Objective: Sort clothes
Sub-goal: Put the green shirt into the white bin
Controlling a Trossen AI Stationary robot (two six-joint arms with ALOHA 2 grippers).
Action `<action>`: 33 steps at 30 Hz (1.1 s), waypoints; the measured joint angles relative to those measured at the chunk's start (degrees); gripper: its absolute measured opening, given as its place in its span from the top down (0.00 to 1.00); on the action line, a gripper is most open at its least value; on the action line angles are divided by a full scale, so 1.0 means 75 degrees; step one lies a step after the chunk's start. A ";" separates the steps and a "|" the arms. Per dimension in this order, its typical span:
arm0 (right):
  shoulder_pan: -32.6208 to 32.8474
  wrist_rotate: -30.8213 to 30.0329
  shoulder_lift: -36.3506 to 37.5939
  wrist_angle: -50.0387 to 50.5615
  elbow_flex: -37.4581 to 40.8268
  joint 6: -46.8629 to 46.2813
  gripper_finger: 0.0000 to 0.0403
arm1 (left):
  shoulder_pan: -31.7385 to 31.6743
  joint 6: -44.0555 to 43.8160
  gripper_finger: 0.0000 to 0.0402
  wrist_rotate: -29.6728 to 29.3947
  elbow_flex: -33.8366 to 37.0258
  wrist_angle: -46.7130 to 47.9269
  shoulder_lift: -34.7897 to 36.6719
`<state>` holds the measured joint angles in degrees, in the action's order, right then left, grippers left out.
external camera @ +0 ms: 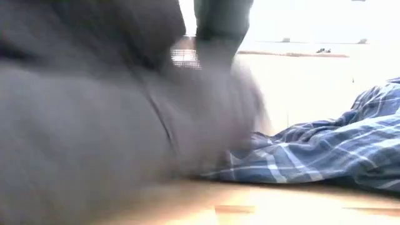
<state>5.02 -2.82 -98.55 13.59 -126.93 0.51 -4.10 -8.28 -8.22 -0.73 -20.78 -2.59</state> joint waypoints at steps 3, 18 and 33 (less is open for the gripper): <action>-0.0779 -0.0086 0.0011 -0.1525 0.0254 0.0332 0.99 | -0.0002 0.0002 1.00 0.0012 -0.0003 -0.0006 -0.0017; -0.3158 -0.0407 -0.3041 -0.6460 -0.0137 -0.2600 1.00 | 0.0000 -0.0005 1.00 0.0020 -0.0003 -0.0003 -0.0017; -0.2185 0.3857 -0.3792 -0.1400 -0.0123 -0.2686 1.00 | 0.0000 -0.0005 1.00 0.0020 -0.0003 -0.0006 -0.0017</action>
<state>-11.37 26.11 -126.99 3.08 -127.85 -19.64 -4.10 -8.32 -8.08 -0.75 -20.82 -2.72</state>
